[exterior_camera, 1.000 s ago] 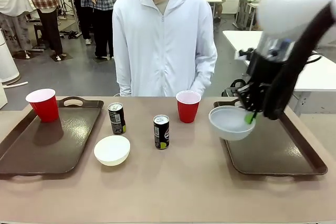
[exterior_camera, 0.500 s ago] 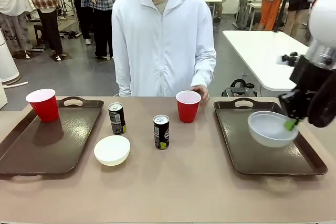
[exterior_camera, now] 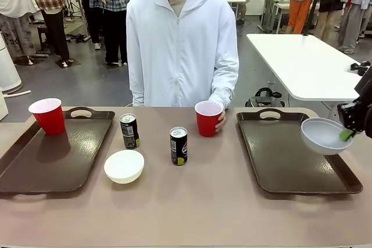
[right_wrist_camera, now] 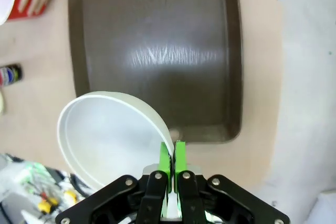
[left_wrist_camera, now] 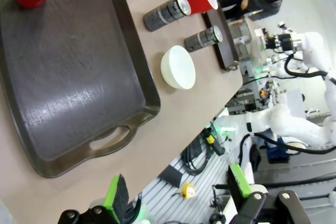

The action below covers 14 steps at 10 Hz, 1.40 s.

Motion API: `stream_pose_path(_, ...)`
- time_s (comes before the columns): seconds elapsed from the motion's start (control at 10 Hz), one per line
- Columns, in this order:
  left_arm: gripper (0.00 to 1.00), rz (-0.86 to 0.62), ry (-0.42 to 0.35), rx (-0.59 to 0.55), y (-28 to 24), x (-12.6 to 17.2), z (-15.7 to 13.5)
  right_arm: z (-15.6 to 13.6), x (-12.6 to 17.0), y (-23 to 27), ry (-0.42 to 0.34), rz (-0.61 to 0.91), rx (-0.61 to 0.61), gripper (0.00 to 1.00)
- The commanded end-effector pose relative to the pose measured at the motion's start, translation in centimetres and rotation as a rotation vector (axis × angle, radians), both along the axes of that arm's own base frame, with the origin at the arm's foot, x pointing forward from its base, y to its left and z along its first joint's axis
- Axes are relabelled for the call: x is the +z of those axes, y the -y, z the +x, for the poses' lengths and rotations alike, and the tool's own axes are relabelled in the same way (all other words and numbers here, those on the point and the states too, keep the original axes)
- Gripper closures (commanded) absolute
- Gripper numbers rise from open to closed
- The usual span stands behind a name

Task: Prepare tableware on both trays.
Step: Pick up a Picnic Bowl from the table and place it on a Handle tray.

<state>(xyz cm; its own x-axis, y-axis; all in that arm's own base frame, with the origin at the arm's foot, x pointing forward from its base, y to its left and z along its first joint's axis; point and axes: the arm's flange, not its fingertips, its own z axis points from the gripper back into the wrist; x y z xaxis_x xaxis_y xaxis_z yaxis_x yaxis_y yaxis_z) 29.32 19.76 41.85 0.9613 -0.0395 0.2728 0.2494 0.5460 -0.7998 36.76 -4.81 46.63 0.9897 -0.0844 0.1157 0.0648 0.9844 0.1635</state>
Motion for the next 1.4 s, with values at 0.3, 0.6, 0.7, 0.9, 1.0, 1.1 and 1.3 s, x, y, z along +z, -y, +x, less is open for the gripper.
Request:
stream_pose_path(0.3,0.00,-0.011,-0.008,0.011,0.0,0.3,-0.1,6.6,-5.8,-3.5,0.041,0.040,-0.069,1.00)
stream_pose_path(0.6,0.00,-0.011,-0.008,0.011,0.0,0.3,-0.1,1.7,-3.2,-6.9,-0.201,0.083,-0.077,1.00)
stream_pose_path(0.7,0.00,-0.011,-0.008,0.011,0.0,0.3,-0.1,-4.0,0.4,-8.3,-0.229,0.062,0.041,1.00)
stream_pose_path(0.9,0.00,-0.011,-0.008,0.011,0.0,0.3,-0.1,-6.6,2.5,-7.8,-0.245,0.028,0.015,1.00)
stream_pose_path(1.0,0.00,-0.011,-0.008,0.011,0.0,0.3,-0.1,-6.1,2.2,-7.7,-0.253,0.045,0.006,1.00)
stream_pose_path(1.1,0.00,-0.011,-0.008,0.011,0.0,0.3,-0.1,-5.6,1.5,-8.0,-0.273,0.049,0.009,1.00)
stream_pose_path(1.3,0.00,-0.011,-0.008,0.011,0.0,0.3,-0.1,-4.9,0.7,-8.5,-0.272,0.053,0.010,1.00)
